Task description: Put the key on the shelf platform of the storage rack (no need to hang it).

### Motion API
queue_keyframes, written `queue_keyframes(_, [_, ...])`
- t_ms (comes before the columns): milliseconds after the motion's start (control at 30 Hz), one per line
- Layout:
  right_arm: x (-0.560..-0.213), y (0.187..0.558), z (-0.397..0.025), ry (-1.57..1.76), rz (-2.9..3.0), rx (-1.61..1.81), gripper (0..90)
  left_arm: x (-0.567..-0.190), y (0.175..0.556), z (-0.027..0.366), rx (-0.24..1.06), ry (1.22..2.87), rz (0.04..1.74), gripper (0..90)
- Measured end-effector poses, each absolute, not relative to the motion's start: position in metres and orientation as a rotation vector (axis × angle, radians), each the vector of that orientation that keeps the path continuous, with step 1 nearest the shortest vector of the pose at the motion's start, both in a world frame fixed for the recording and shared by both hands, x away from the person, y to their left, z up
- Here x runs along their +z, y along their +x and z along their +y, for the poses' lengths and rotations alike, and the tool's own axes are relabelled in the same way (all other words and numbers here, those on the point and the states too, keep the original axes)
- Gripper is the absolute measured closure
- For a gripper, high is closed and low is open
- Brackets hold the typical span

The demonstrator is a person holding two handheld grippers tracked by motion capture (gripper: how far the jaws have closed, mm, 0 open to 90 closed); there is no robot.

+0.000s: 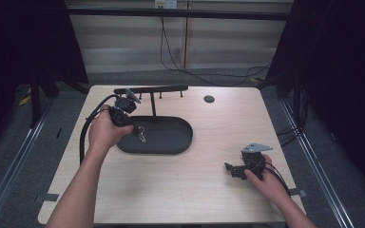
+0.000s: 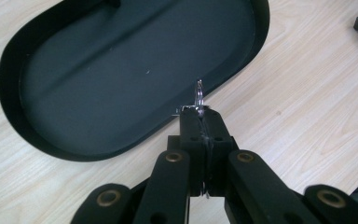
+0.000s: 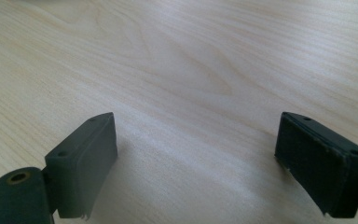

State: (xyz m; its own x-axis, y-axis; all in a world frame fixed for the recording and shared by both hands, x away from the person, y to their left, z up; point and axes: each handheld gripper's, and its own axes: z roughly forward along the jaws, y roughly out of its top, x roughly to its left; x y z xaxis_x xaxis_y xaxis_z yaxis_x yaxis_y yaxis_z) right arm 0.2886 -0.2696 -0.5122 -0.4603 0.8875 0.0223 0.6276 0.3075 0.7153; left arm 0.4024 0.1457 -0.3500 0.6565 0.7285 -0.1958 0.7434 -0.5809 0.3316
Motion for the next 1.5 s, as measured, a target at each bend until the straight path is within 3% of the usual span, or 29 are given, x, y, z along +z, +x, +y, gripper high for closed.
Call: queue_keyframes(1500, [-0.512, 0.288, -0.269, 1.352, 2.21, 0.944, 12.2, -0.378, 0.424, 0.12, -0.03, 2.476, 1.197, 89.1])
